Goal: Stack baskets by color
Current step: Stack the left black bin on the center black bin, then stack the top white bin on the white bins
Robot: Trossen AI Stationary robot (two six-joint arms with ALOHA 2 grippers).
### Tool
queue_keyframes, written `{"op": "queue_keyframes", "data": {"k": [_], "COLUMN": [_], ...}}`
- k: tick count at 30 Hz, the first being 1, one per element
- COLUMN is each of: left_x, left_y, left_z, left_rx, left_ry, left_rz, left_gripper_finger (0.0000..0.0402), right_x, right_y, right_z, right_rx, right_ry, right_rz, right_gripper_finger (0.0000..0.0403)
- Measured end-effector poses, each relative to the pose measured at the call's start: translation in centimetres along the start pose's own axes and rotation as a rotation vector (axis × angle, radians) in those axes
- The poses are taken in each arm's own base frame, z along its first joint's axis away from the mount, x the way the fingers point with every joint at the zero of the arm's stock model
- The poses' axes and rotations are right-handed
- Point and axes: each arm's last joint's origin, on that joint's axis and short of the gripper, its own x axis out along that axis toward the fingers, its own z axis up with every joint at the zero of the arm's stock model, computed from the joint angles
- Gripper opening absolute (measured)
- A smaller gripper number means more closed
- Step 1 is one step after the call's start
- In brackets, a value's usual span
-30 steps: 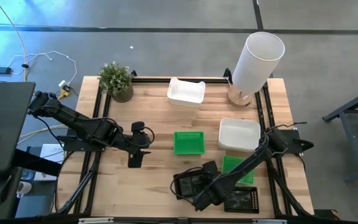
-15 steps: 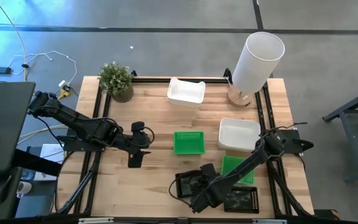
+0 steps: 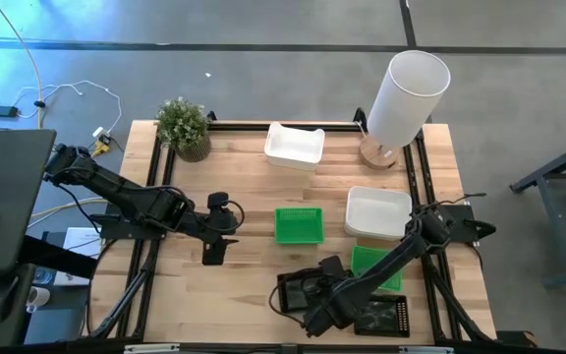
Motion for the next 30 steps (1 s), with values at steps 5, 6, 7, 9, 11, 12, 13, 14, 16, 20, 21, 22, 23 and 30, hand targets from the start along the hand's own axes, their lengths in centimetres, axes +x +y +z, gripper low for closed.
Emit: {"op": "queue_keyframes", "data": {"k": [5,6,7,9,11,12,13,14,16,20,21,22,23,30], "left_x": [0.0,0.0,0.0,0.0,0.0,0.0,0.0,0.0,0.0,0.0,0.0,0.0,0.0,0.4], "left_y": [0.0,0.0,0.0,0.0,0.0,0.0,0.0,0.0,0.0,0.0,0.0,0.0,0.1,1.8], "left_z": [0.0,0.0,0.0,0.0,0.1,0.1,0.1,0.1,0.1,0.1,0.1,0.1,0.1,0.7], "left_rx": [0.0,0.0,0.0,-0.001,-0.002,-0.002,-0.002,-0.002,-0.002,-0.001,0.005,0.016,0.036,0.146], "left_ry": [-0.001,-0.001,-0.001,-0.005,-0.006,-0.006,-0.006,-0.006,-0.007,-0.008,-0.008,-0.011,-0.015,-0.032], "left_rz": [0.0,0.0,0.0,-0.001,-0.002,-0.002,-0.002,-0.002,-0.002,0.001,0.004,0.013,0.029,0.135], "left_gripper_finger": [0.0196,0.0196,0.0196,0.0196,0.0196,0.0196,0.0196,0.0196,0.0196,0.0196,0.0196,0.0196,0.0196,0.0196], "right_x": [0.0,0.1,0.3,0.8,1.5,1.9,2.1,2.1,2.1,0.9,0.6,0.4,0.1,-1.2], "right_y": [0.2,0.1,0.1,0.1,0.2,0.2,0.2,0.2,0.3,0.2,0.1,0.1,0.0,0.0], "right_z": [-0.1,-0.1,-0.2,-0.4,-0.7,-0.8,-0.9,-0.9,-0.8,-0.3,-0.1,0.0,0.1,1.1], "right_rx": [-0.004,-0.004,-0.005,-0.006,-0.004,-0.004,-0.004,-0.004,0.0,-0.004,-0.006,-0.009,-0.012,-0.134], "right_ry": [0.003,0.012,0.023,0.043,0.07,0.077,0.079,0.08,0.058,-0.006,-0.019,-0.034,-0.047,-0.196], "right_rz": [0.017,0.012,0.004,-0.005,-0.005,-0.006,-0.008,-0.009,0.003,0.011,0.012,0.012,0.006,0.047], "right_gripper_finger": [0.0116,0.0116,0.0116,0.0116,0.0116,0.0116,0.0116,0.0116,0.0116,0.0116,0.0116,0.0116,0.0116,0.0116]}}
